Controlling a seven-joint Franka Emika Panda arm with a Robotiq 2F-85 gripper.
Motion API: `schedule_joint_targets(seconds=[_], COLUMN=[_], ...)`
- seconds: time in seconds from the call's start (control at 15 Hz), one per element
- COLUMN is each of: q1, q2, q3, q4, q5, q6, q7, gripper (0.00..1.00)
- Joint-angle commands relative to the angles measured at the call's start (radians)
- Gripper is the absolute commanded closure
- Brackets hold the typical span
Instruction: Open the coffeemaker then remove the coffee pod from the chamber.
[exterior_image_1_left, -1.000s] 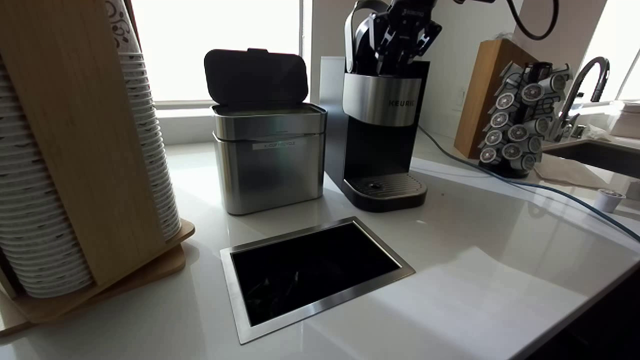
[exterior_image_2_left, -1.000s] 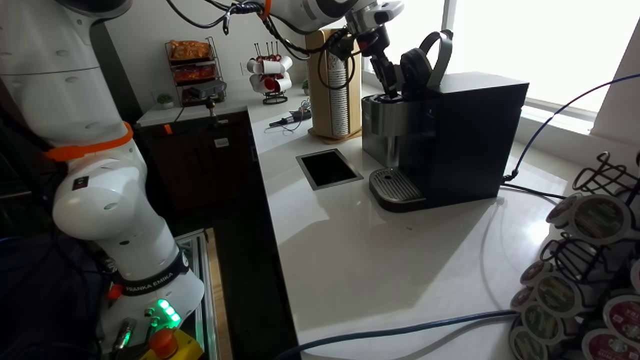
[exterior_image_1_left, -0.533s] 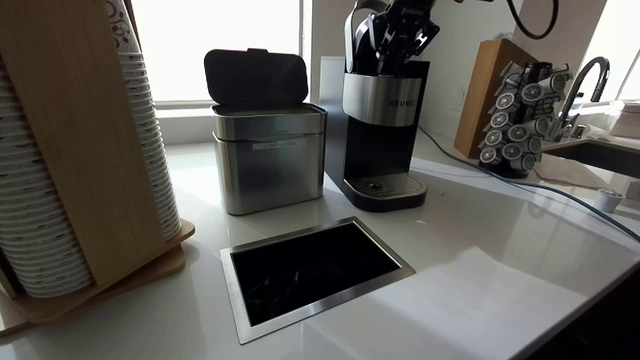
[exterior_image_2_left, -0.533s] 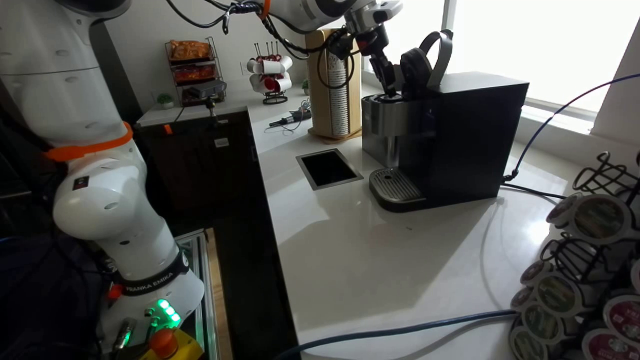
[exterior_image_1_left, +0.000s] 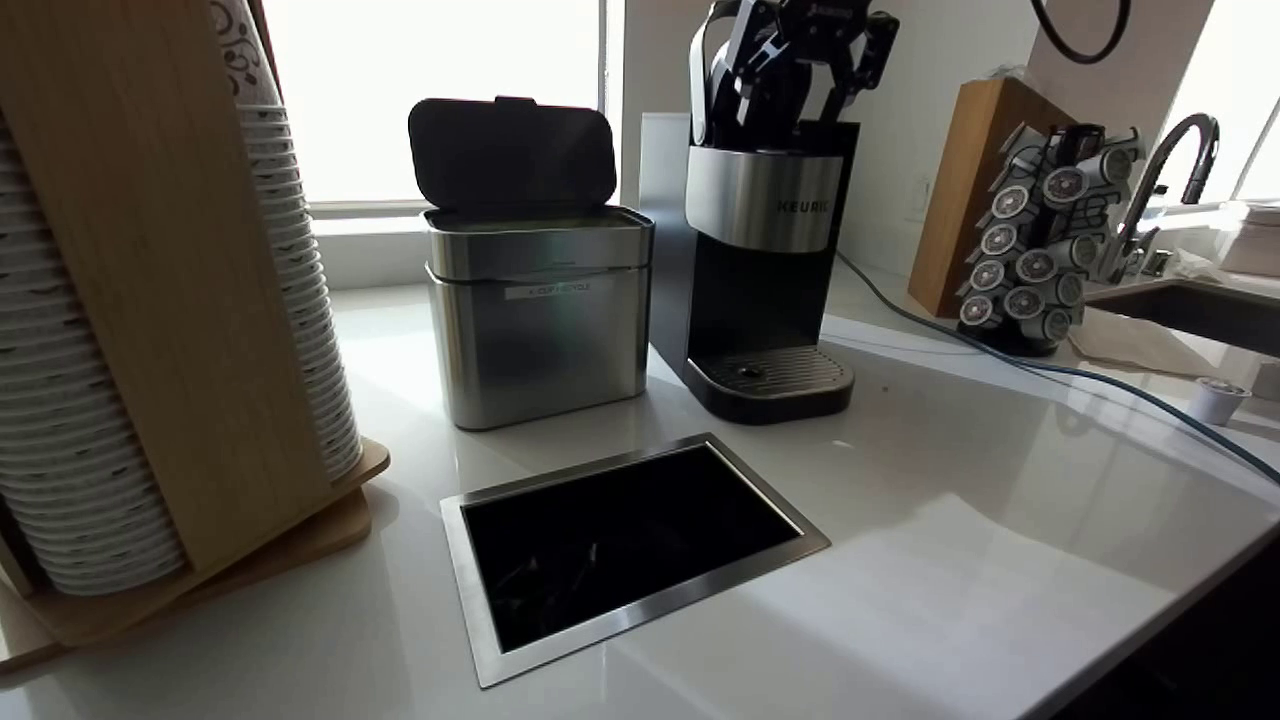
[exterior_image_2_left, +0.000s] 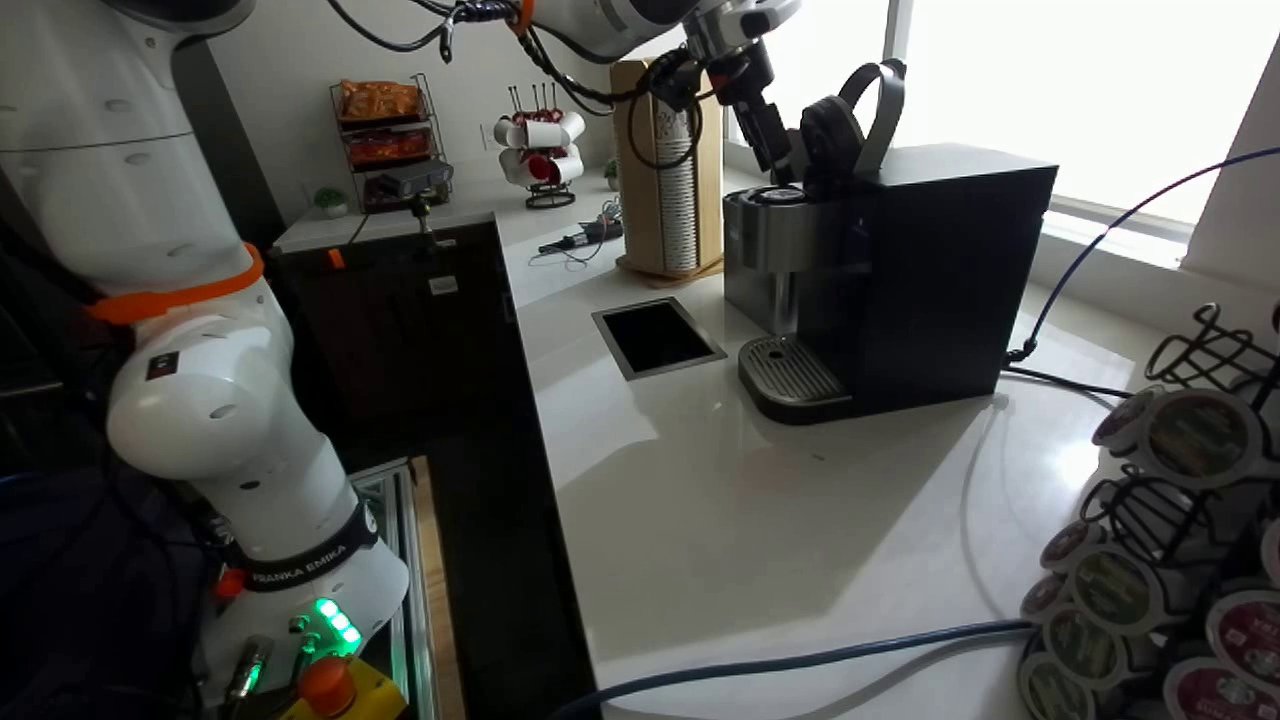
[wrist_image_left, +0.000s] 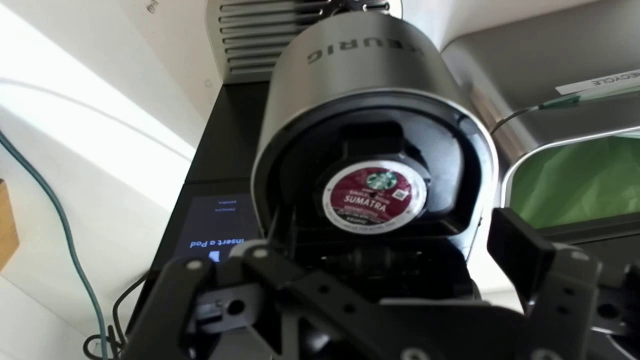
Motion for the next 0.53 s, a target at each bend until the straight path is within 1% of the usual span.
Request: schedule_joint_targets(seconds=[0.0,0.13,0.4,0.47], q1=[0.017,0.020,0.020,0.019], q2=[0.006,0.008,0.014,0.019], q3=[0.001,0.003,0.002,0.001], q4=[0.019,0.022,0.026,0.030], q5=[-0.035,-0.048,-0.039,-0.039], q6=[-0.074,-0.100,-0.134,-0.141], q7=[0.057,0.085,0.124,0.133], gripper=[0.00,0.00,0.00,0.02])
